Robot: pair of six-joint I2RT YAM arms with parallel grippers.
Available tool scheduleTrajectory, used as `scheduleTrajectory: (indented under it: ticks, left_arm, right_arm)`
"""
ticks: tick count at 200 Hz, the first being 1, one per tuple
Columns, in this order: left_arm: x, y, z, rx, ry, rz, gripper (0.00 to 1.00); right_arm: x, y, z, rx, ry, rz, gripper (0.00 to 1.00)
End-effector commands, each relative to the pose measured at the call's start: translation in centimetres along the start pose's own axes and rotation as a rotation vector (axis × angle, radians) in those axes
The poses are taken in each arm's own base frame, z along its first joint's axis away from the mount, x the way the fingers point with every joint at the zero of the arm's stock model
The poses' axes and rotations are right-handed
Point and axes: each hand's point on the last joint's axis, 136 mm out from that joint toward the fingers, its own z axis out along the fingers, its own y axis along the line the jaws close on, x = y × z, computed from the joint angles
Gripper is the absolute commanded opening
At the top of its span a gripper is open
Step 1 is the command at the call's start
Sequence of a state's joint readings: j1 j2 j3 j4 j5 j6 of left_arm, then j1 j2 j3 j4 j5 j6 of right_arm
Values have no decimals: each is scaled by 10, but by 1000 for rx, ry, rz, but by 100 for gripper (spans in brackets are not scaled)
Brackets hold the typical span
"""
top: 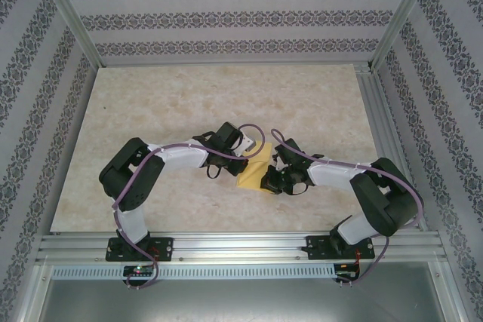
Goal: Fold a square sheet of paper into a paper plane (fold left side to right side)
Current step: Fold the triangle a second time at the center of the table.
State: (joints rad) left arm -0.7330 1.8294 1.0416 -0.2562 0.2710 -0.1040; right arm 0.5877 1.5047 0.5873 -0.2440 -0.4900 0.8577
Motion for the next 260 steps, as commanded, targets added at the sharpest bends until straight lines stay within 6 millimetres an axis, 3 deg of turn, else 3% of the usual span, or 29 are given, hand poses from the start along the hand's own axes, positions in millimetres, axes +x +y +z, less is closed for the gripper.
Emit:
scheduleTrajectory:
  ticks: [1, 204, 260]
  left_arm:
    - [-7, 8, 1, -22, -3, 20, 0]
    - [0, 17, 12, -28, 34, 14, 0]
    - [9, 16, 15, -16, 61, 9, 0]
  right_arm:
    - [5, -14, 4, 71, 13, -5, 7]
    - [4, -12, 5, 73, 16, -8, 8]
    - [-11, 19, -10, -20, -51, -48, 15]
